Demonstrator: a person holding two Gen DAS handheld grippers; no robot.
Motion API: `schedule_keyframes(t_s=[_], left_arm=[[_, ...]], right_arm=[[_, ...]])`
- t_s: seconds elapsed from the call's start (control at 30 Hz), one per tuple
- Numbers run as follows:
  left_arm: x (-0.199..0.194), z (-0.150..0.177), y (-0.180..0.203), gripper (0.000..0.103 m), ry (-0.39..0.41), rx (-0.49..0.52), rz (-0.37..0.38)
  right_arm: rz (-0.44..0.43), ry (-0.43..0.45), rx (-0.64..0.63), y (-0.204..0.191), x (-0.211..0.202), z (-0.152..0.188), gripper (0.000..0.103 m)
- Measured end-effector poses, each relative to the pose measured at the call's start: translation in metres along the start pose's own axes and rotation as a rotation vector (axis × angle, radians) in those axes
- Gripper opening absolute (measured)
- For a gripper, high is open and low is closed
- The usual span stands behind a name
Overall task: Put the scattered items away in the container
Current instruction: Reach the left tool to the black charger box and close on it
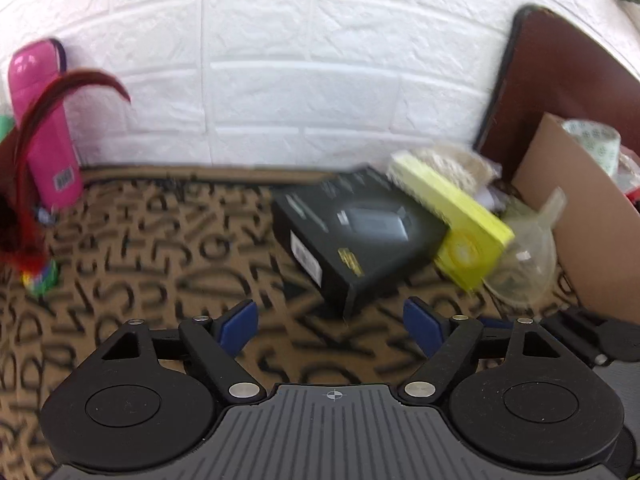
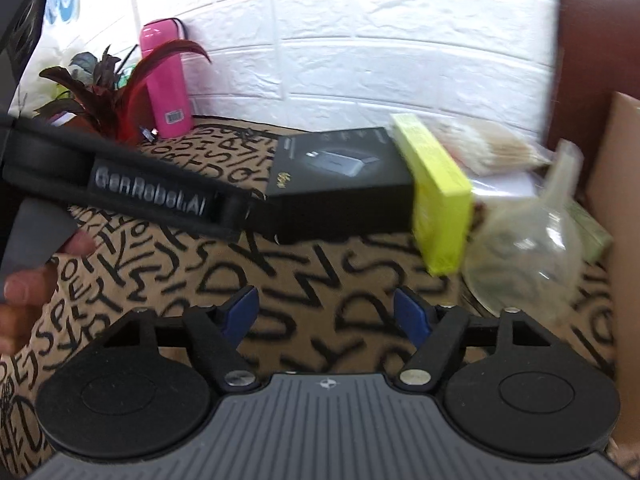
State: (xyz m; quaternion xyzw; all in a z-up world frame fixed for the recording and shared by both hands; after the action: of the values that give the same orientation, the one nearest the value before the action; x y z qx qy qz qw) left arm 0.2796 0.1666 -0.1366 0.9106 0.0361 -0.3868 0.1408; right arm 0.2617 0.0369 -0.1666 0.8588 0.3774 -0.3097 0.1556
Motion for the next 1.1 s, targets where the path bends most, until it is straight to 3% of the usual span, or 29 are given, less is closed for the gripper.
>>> schedule_keyframes(t_s=[0.13,0.3,0.43,0.53,0.57,0.6,0.73,0.87,1.1], left_arm=[[0.017,-0.027,-0.011,0.092,0.05,0.019,0.006],[0.048,-0.046,-0.018,0.094,0.017,0.022,0.094],[0.065,-0.058,-0.017,0.1,0.041,0.054,0.098],[0.08,-0.066,-0.017,0.1,-0.002,0.045,0.155],[0.084,-0.066,-0.017,0.095,-0.024,0.043,0.189],[0.086,-0.065,-0.017,0.097,-0.034,0.047,0.22],[0.079,-0.057,-0.014,0.088,0.008,0.115,0.23],[0.063,-0.05,-0.011,0.085,-0.012,0.139,0.232],[0.009,0.004,0.005,0.087,-0.059,0.195,0.257]], right_arm=[[-0.007,0.0,0.004,0.005,0.019,-0.009,0.078],[0.018,0.02,-0.006,0.009,0.035,-0.016,0.087],[0.034,0.022,-0.033,0.013,0.046,-0.017,0.089],[0.034,0.032,-0.055,0.013,0.054,-0.019,0.095],[0.037,0.034,-0.067,0.013,0.057,-0.02,0.095],[0.037,0.034,-0.081,0.012,0.059,-0.02,0.095],[0.024,0.03,-0.105,0.008,0.062,-0.021,0.095],[0.002,0.009,-0.11,0.006,0.051,-0.016,0.095],[-0.019,-0.049,-0.141,-0.013,-0.003,0.023,0.095]])
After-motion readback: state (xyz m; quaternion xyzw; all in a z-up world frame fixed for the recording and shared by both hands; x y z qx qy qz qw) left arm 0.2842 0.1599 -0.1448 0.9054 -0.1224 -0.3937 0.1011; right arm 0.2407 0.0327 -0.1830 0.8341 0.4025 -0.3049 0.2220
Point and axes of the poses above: each gripper's, at about its wrist camera, not at the fingertips, and x roughly the way its jaws point, y to its right, z to its underside, the point moved 2 cm from there along x, roughly the way its jaws point, and after that the axes turned 12 degrees about -x, right-handed, at the moved point
